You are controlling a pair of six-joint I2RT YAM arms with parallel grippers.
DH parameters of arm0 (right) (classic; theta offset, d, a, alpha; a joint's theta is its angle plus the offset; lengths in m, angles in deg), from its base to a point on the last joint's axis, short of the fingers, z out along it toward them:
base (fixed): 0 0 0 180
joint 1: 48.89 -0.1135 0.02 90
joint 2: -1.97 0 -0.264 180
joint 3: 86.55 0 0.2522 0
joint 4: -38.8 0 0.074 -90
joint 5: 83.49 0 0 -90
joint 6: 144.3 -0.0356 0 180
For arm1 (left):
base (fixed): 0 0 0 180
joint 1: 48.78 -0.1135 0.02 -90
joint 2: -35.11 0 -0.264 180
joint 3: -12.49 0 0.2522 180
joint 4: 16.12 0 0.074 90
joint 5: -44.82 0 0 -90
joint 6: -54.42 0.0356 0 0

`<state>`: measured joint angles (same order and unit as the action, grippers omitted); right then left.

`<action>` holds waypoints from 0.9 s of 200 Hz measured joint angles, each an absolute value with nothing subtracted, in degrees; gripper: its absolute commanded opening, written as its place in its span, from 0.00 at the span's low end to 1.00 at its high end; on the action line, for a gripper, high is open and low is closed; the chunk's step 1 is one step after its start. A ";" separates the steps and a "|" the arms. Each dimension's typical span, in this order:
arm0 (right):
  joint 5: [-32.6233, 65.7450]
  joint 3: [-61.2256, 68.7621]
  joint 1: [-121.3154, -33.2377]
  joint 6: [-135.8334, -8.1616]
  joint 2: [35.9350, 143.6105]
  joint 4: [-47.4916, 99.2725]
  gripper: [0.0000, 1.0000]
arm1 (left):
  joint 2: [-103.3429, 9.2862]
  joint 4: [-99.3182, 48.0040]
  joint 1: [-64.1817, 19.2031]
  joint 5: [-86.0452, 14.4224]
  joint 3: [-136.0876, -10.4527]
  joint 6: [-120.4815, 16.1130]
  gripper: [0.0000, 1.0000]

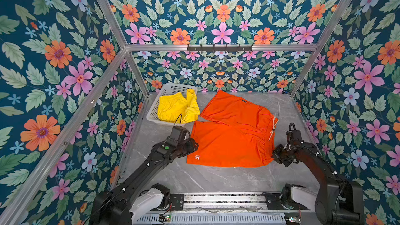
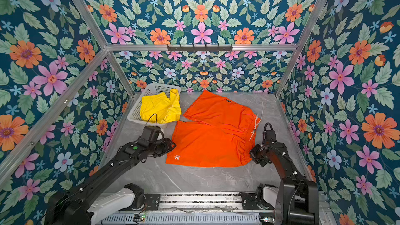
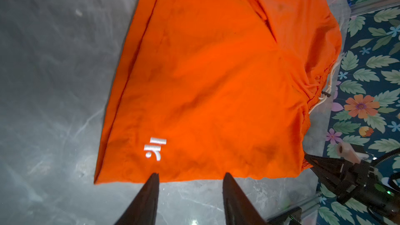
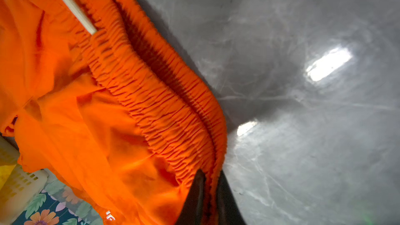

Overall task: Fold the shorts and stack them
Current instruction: 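Grasp the orange shorts' leg hem corner with left gripper while right gripper grasps waistband end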

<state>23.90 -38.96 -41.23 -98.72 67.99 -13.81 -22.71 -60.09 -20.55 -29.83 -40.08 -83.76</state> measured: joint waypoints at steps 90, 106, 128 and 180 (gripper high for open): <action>22.56 -40.51 -41.43 -98.66 62.57 -17.42 0.13 | -18.75 -67.46 -20.57 -27.34 -30.94 -92.48 0.42; 22.56 -40.93 -41.43 -98.63 61.85 -17.55 0.13 | -19.56 -67.11 -20.66 -27.49 -30.68 -93.29 0.41; 22.56 -41.17 -41.43 -98.63 61.48 -17.59 0.13 | -20.04 -66.17 -20.66 -28.89 -30.59 -94.91 0.43; 22.58 -41.37 -41.45 -98.63 60.76 -17.94 0.14 | -17.92 -65.38 -20.68 -32.82 -27.55 -103.04 0.45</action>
<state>22.58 -41.37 -41.45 -98.63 60.76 -17.94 -17.92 -65.38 -20.68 -32.82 -27.55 -103.04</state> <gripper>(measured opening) 0.136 0.449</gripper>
